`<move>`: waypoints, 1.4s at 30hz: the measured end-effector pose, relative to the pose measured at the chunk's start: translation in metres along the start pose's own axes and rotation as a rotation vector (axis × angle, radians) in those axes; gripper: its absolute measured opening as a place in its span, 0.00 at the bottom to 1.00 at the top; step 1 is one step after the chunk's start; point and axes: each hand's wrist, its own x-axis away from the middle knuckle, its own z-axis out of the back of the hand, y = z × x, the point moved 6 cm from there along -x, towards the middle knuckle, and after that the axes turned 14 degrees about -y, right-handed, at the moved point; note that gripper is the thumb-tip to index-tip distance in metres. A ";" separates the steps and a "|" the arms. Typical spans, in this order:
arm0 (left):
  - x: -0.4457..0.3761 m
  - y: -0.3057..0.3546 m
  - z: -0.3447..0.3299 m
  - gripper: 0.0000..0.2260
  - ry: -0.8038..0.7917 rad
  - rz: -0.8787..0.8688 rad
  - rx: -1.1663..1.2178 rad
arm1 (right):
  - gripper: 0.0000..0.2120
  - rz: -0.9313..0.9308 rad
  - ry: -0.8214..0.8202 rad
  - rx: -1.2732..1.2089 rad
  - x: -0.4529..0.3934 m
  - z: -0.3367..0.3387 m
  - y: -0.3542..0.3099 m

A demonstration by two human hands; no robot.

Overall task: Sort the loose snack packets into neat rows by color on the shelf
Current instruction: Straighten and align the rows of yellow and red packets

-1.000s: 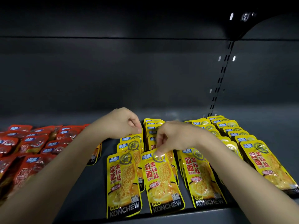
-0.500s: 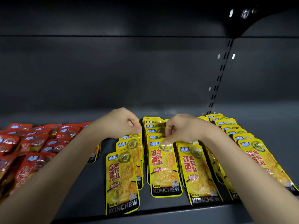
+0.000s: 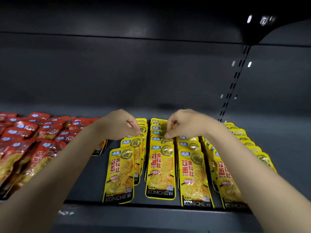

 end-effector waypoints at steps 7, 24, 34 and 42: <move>0.009 -0.028 0.023 0.04 0.077 0.038 0.027 | 0.07 0.000 0.078 -0.005 -0.014 0.019 -0.016; -0.082 -0.076 0.068 0.12 -0.066 0.061 -0.134 | 0.11 -0.229 0.063 0.073 -0.118 0.027 -0.038; -0.114 -0.076 0.035 0.06 -0.107 0.120 -0.260 | 0.14 -0.222 -0.145 0.166 -0.128 0.007 -0.041; -0.116 -0.085 0.027 0.04 -0.076 0.142 0.053 | 0.17 -0.175 -0.186 0.145 -0.134 0.003 -0.036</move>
